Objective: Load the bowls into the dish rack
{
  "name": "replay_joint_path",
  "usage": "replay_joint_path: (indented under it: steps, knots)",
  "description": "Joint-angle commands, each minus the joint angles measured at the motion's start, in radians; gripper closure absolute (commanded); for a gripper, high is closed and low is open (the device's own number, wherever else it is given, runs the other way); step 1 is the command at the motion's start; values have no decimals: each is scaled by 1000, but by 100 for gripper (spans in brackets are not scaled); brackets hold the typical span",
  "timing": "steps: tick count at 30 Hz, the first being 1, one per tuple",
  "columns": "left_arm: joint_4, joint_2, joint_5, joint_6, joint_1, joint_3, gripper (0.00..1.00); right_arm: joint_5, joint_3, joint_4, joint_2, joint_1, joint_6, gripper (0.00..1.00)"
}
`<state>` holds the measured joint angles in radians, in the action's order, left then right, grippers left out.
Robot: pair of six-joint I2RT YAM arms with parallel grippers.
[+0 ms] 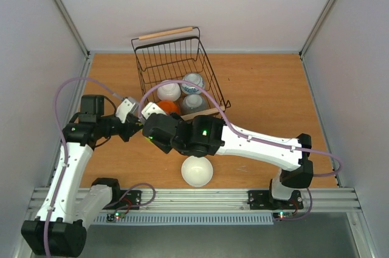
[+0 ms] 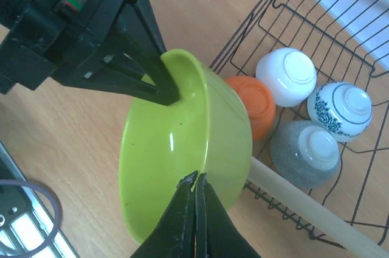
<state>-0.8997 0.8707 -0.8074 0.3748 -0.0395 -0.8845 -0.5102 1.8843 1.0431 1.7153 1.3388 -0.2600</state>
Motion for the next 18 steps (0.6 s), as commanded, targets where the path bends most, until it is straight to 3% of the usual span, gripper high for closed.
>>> replay_joint_path:
  steps: [1,2,9,12,18]
  knots:
    - [-5,-52,-111,69,-30,-16,100,-80,-11,-51,-31,-42,-3,96]
    - [-1,-60,-109,66,-30,-14,99,-68,-39,-65,-52,-46,6,89]
    - [-30,-70,-171,92,-30,-19,100,247,-399,-332,-323,-106,64,15]
    - [-85,-71,-235,149,-30,-31,100,349,-489,-389,-396,-131,88,3]
    - [-139,-72,-268,209,-30,-42,100,516,-576,-477,-438,-167,136,1]
